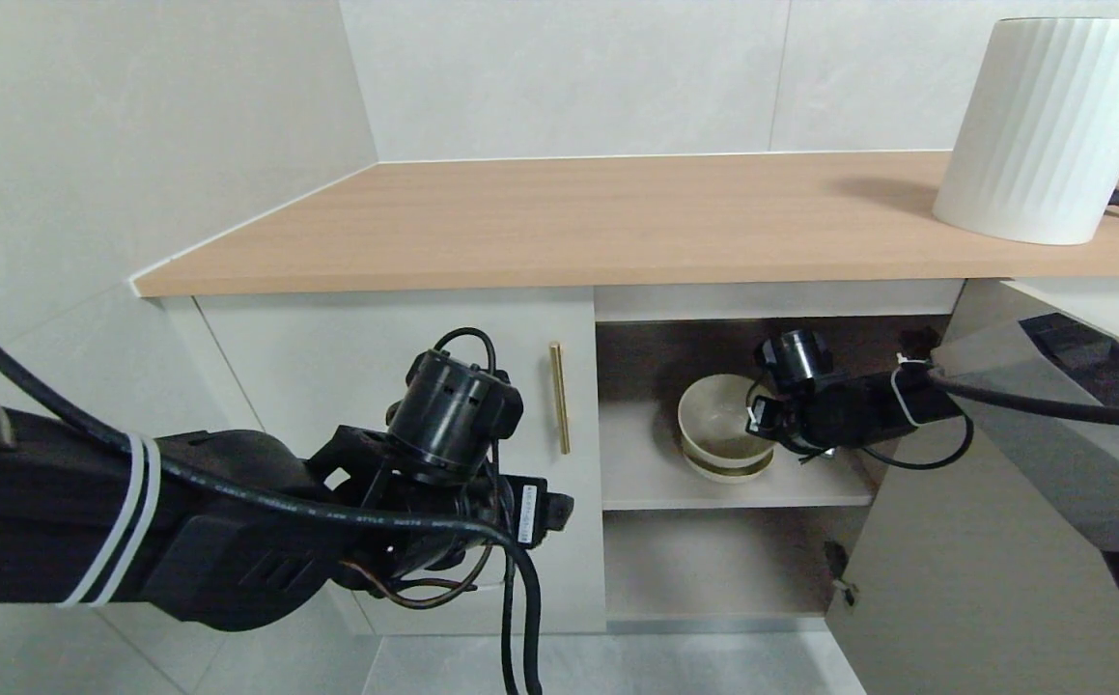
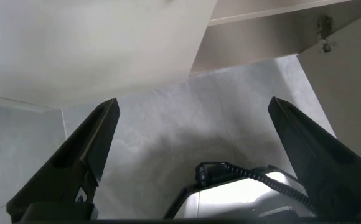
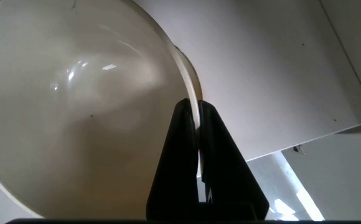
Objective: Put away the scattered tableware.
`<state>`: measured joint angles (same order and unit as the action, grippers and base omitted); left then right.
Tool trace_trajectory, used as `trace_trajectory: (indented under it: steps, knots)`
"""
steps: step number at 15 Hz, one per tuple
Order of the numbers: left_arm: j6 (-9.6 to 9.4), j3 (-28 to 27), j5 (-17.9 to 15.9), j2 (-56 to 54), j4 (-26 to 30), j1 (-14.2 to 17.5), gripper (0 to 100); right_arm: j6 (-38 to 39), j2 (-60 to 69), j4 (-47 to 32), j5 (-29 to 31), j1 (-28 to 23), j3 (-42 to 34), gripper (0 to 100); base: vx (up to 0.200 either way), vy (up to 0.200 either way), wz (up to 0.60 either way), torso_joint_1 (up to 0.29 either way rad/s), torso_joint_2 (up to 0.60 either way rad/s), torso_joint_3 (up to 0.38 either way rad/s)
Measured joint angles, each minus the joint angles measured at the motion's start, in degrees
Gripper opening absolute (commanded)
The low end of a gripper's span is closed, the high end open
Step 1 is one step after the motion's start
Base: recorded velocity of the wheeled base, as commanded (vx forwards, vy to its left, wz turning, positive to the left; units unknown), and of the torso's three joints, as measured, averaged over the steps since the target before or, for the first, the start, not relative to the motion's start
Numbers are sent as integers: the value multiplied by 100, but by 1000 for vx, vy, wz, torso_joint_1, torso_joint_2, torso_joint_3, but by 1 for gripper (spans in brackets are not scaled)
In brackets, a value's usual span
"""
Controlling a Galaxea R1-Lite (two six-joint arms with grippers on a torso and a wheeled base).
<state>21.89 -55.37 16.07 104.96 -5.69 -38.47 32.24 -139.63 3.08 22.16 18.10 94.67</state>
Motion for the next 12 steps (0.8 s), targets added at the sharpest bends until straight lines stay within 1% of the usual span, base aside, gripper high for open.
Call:
trace_trajectory:
  steps: [12]
  knots:
    - [5, -2, -1, 27, 0, -2, 100, -12, -149, -30, -9, 33, 105, 0, 0, 0, 0, 0, 0, 0]
